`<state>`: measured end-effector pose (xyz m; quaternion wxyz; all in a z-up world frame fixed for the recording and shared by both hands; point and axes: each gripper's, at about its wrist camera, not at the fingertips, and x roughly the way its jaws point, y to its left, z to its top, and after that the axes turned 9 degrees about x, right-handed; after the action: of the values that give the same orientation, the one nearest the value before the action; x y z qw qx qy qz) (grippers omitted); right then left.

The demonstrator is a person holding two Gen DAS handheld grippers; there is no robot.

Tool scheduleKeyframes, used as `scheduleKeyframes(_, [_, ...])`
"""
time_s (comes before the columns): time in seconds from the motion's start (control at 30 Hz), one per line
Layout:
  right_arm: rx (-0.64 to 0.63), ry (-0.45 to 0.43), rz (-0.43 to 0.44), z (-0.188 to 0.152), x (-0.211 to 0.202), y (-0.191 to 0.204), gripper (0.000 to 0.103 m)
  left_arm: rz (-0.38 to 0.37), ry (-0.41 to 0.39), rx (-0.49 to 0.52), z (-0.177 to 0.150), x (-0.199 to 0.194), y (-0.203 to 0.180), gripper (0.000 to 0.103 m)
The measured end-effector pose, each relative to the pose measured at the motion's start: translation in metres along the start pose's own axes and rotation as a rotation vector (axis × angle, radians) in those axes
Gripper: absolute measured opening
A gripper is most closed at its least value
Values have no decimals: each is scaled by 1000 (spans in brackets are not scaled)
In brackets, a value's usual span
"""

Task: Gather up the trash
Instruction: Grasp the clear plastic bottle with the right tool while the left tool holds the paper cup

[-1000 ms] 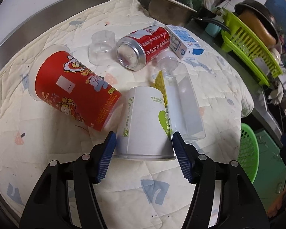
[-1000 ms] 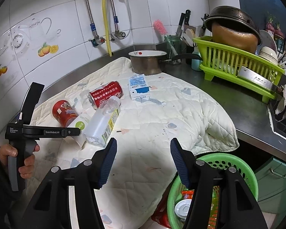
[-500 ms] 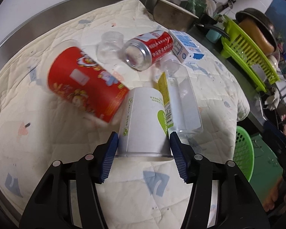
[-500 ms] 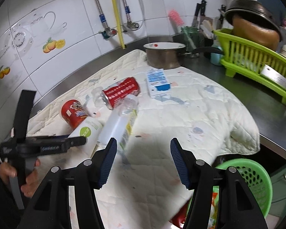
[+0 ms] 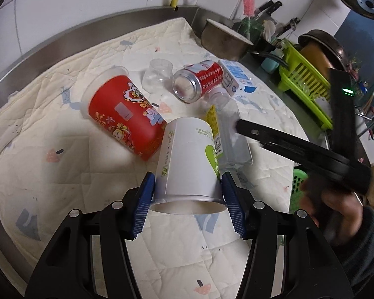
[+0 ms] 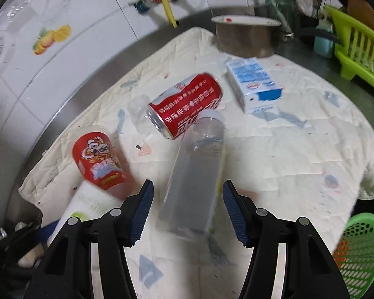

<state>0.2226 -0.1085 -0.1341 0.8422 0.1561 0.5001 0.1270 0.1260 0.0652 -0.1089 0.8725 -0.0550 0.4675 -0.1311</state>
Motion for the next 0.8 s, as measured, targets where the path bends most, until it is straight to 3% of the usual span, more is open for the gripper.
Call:
scheduleKeyframes(0.33, [65,59,-106,11,48,3,56,-5,-25,-10,-8,-15,6,55])
scheduleKeyframes(0.6, [63,65,-107,15,55,1,56,-6,-37,-3,-6,-22,3,55])
scheduleKeyframes(0.8, [36,22,-100,6,35,-5,54,-7,-50,10,-3,-29,-3,55])
